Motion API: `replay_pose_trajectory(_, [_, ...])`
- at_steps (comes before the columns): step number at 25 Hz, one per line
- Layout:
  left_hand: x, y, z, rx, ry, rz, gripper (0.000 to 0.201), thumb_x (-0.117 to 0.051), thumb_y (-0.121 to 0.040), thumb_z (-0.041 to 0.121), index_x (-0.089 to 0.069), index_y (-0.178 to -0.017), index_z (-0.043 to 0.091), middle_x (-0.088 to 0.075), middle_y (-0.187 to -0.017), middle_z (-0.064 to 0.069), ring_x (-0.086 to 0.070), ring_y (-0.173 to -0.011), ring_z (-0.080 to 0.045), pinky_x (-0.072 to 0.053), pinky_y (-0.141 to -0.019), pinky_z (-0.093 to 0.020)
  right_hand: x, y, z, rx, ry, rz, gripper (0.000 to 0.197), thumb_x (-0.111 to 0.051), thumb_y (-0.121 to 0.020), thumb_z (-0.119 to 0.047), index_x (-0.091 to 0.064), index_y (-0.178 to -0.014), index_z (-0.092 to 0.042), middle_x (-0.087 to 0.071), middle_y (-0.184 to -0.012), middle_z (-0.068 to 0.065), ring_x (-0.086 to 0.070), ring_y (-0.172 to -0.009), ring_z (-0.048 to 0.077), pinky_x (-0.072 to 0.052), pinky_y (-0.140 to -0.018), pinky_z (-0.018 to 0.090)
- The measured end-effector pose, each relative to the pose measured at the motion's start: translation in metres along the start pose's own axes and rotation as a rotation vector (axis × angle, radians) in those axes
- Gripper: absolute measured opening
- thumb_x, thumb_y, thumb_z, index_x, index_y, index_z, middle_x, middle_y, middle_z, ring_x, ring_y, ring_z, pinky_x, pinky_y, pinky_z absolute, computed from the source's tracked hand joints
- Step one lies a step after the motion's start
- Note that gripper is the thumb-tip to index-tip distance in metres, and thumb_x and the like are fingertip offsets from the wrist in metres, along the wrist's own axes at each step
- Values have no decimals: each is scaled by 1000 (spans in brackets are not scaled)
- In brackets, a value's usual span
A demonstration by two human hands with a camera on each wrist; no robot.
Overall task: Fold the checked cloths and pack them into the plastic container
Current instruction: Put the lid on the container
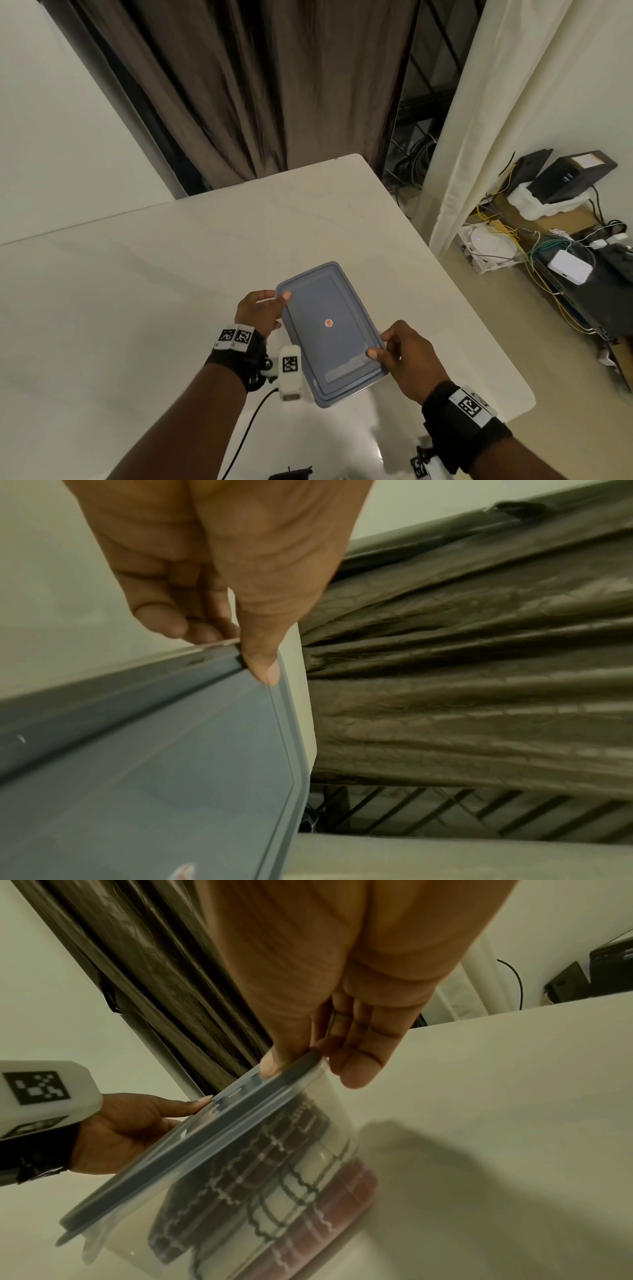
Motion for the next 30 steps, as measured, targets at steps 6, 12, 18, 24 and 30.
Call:
replay_pose_trajectory(6, [0, -15, 0, 10, -26, -62, 46, -83, -77, 33, -60, -111, 11, -64, -77, -10, -59, -69, -22, -56, -83, -41, 6, -19, -3, -32, -109, -131, 33, -77, -82, -32, -58, -108, -27, -61, -94, -3, -59, -70, 11, -45, -63, 11])
replay_pose_trajectory(12, [1, -15, 6, -34, -116, -82, 43, -80, -79, 31, -56, -108, 9, -63, -70, -7, -56, -62, -21, -55, -82, -43, -10, -117, -47, -109, -280, -89, 24, -77, -82, -28, -72, -94, -8, -69, -86, 2, -60, -79, 14, -44, -64, 14])
replay_pose_trajectory(18, [0, -18, 7, -81, -228, -55, 40, -79, -81, 32, -57, -103, 7, -63, -68, -6, -57, -57, -20, -55, -73, -38, -26, -167, -67, -212, -341, -152, 32, -76, -82, -39, -68, -77, -8, -70, -83, 6, -62, -77, 18, -52, -75, 28])
replay_pose_trajectory(24, [-1, -22, 4, -111, -279, -54, 42, -78, -80, 35, -60, -96, 0, -64, -68, -6, -58, -55, -21, -57, -75, -46, -26, -178, -61, -254, -344, -230, 39, -75, -83, -38, -73, -92, -1, -70, -84, 5, -62, -78, 21, -54, -81, 33])
replay_pose_trajectory(30, [-1, -18, 2, -112, -238, -34, 40, -79, -80, 35, -59, -99, 6, -68, -78, -6, -62, -64, -23, -59, -80, -46, -29, -173, -62, -229, -390, -147, 35, -75, -84, -31, -71, -95, 2, -72, -92, 7, -64, -79, 18, -51, -72, 26])
Point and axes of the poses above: each hand's wrist, its own y-axis away from the middle knuckle, its own x-axis out of the back of the hand, z = x × y, the point moved 1 cm from there along -y, towards the middle knuckle
